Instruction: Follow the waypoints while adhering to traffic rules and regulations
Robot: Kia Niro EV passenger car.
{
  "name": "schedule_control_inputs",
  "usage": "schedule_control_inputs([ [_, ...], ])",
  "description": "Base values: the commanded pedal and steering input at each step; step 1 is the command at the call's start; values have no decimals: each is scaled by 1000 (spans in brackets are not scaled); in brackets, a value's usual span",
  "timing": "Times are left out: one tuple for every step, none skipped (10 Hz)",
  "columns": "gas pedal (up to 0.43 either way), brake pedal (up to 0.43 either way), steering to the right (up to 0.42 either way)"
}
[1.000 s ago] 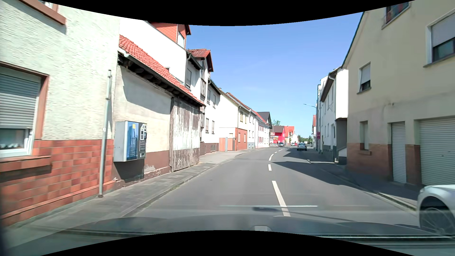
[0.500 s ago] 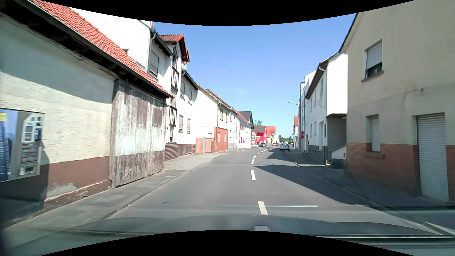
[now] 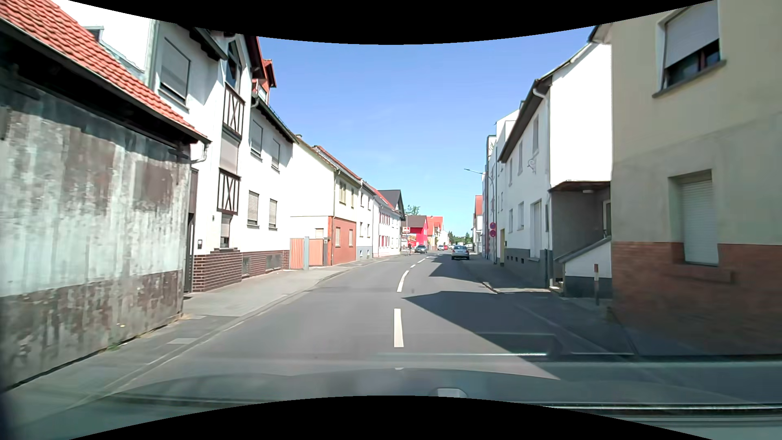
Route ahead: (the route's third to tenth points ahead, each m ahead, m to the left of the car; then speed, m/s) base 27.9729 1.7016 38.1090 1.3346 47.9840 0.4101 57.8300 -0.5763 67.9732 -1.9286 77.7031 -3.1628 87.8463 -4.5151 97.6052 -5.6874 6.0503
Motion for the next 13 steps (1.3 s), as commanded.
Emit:
schedule_control_inputs([
  [138,0,91],
  [138,0,78],
  [138,0,58],
  [138,0,38],
  [130,0,24],
  [130,0,9],
  [130,0,-2],
  [130,0,-6],
  [130,0,-8],
  [118,0,-8],
  [118,0,-9],
  [118,0,-12],
  [118,0,-17],
])
